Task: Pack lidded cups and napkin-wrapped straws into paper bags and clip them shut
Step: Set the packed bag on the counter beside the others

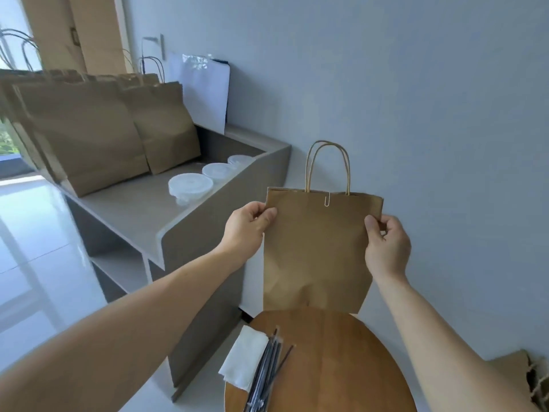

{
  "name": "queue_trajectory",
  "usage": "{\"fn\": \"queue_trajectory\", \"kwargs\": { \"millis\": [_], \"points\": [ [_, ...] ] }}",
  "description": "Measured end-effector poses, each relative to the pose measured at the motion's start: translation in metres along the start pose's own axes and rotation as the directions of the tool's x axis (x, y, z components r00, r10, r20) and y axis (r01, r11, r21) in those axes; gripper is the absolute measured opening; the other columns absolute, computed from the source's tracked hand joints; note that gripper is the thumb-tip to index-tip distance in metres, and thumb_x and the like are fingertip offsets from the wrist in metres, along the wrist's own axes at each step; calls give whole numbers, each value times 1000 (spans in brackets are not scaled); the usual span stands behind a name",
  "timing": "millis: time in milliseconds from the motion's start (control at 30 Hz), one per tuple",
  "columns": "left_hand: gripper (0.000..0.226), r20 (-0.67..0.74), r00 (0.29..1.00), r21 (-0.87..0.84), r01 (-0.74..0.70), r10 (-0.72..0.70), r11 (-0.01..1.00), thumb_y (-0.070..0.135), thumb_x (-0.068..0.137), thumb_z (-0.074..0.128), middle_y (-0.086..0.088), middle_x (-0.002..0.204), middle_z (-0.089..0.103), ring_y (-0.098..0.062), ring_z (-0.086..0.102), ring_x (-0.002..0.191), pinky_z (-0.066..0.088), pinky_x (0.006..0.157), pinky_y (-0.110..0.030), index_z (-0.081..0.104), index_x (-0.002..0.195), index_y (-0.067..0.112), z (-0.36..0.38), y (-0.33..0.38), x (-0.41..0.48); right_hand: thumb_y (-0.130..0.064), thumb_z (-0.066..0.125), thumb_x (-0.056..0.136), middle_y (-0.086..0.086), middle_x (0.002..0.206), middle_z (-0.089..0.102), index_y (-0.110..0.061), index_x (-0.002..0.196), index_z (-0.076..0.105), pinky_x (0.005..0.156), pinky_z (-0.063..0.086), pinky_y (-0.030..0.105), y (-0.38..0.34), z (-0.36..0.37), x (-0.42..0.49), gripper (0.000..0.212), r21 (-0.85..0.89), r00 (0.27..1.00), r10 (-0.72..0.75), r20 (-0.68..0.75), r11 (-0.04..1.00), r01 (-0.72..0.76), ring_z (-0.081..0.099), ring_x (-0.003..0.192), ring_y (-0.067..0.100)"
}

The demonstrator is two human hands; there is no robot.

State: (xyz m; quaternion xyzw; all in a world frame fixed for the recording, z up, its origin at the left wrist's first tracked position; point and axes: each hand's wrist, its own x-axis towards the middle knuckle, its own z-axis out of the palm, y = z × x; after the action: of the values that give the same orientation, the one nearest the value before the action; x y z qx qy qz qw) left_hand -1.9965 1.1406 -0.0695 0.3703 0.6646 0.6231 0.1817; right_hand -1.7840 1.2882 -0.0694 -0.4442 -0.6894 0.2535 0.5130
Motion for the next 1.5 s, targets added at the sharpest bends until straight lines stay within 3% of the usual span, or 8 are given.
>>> {"fn": "queue_trajectory", "kwargs": {
  "millis": [167,367,567,767,867,1167,1400,1500],
  "points": [
    [19,-35,995,-8,-94,94,996,29,97,60,3,76,70,-4,58,64,51,64,-26,69,87,16,-70,49,-8,-33,60,96,-5,87,61,-19,101,62,75,38,26,-78,17,-14,15,94,999,-28,-46,995,32,55,81,15],
    [19,-178,968,40,-174,179,984,30,98,57,4,85,69,-9,59,72,45,63,-13,68,93,16,-146,93,-4,-31,64,92,-14,80,62,-20,94,65,70,44,23,-165,43,-18,11,249,998,-60,-16,966,62,57,73,1],
    [26,-326,906,112,-246,270,963,32,98,56,-4,84,64,-13,52,68,45,60,-24,66,95,8,-208,124,22,-29,67,90,-15,81,64,-29,85,64,67,46,17,-244,81,-2,5,359,991,-117,58,929,89,59,73,0],
    [24,-450,835,151,-279,318,948,32,97,58,-2,81,63,-17,55,74,50,75,-39,67,95,10,-258,137,65,-27,67,90,-18,81,65,-28,84,65,63,45,12,-295,143,31,6,432,973,-201,114,892,133,60,69,-6],
    [23,-484,809,183,-280,334,942,31,97,59,-7,84,66,-24,59,78,50,74,-39,66,90,10,-278,135,95,-25,67,90,-17,82,65,-31,80,64,67,49,17,-309,184,51,12,480,959,-237,154,866,138,62,72,-4],
    [26,-537,757,379,-177,372,908,30,98,56,10,68,49,-8,45,64,34,56,-18,55,74,19,-322,107,189,-27,63,91,-10,83,66,-30,78,63,80,54,38,-325,321,119,14,475,914,-307,266,866,153,63,80,14],
    [32,-403,846,504,-114,350,856,32,96,60,-14,71,64,-27,57,69,45,68,-33,61,74,10,-341,39,249,-25,53,97,3,79,62,-18,81,59,66,46,34,-286,436,159,19,320,885,-205,418,945,68,56,63,22],
    [28,-328,877,538,-132,351,833,32,93,64,-7,56,60,-21,53,58,43,59,-25,59,69,18,-340,8,274,-23,46,101,9,83,63,-10,90,58,62,47,36,-269,479,172,21,220,869,-99,486,976,-11,60,58,22]
  ]
}}
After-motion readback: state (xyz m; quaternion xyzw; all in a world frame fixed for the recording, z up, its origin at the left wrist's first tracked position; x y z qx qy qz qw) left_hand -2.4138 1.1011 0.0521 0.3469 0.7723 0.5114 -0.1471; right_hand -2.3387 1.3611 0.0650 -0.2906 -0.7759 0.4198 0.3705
